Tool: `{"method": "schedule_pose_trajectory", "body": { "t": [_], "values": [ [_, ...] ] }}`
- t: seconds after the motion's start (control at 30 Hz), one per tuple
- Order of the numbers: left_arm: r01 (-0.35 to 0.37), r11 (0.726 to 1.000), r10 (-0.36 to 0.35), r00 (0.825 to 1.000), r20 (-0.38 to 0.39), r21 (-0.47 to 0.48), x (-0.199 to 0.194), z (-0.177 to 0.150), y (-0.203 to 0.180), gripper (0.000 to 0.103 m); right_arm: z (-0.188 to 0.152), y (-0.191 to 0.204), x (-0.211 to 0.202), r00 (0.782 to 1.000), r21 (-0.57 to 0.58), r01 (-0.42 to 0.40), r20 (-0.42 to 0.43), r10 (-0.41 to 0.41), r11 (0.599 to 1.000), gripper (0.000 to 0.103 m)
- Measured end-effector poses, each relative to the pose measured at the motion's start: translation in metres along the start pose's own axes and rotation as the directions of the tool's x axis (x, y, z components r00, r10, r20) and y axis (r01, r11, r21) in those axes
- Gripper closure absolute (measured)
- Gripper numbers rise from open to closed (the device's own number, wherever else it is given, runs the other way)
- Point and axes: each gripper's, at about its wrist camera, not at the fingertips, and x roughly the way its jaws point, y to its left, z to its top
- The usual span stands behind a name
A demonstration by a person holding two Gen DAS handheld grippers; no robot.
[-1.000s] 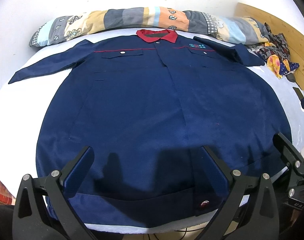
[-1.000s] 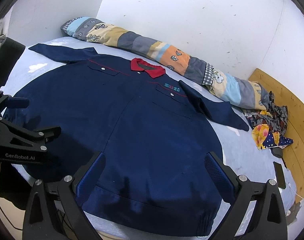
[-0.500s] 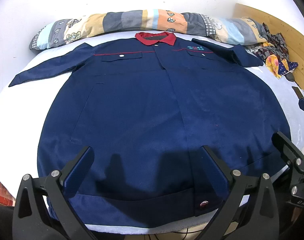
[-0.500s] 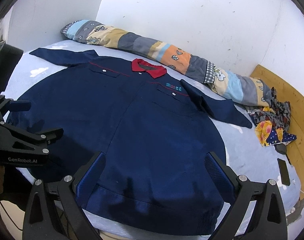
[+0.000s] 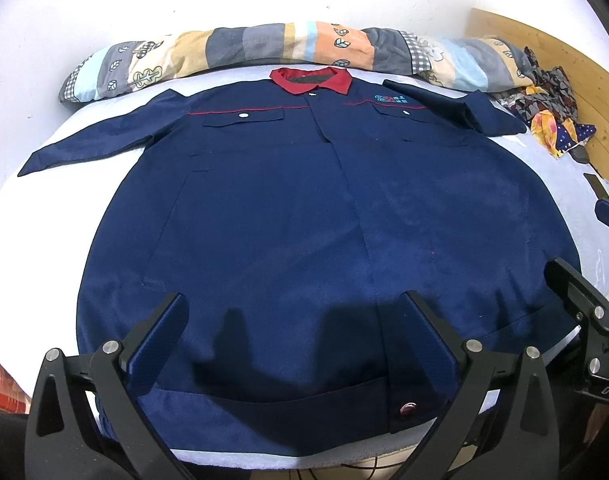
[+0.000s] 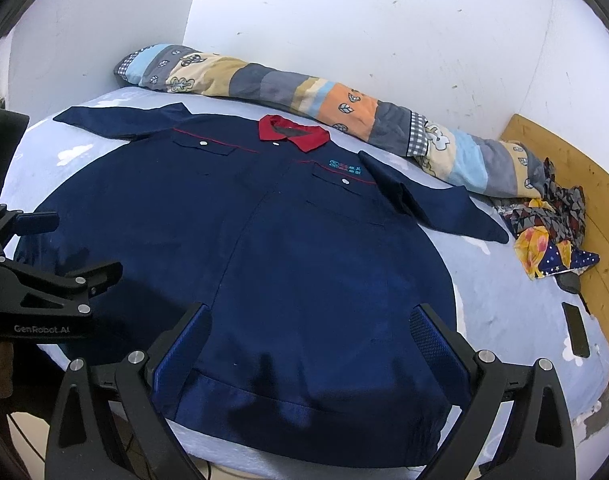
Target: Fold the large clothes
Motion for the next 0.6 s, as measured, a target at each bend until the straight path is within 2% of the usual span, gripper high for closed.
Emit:
{"method": "schedule_pose_trajectory", "body": {
  "t": [0.6],
  "values": [
    [0.016, 1.0, -0.016, 1.0, 0.006, -0.008, -0.0034, 0.0009, -0.0046, 0.0, -0.0008, -0.0042, 0.0024, 1.0, 0.022, -0.013, -0.004, 0.013, 1.0, 0.003]
  ]
}}
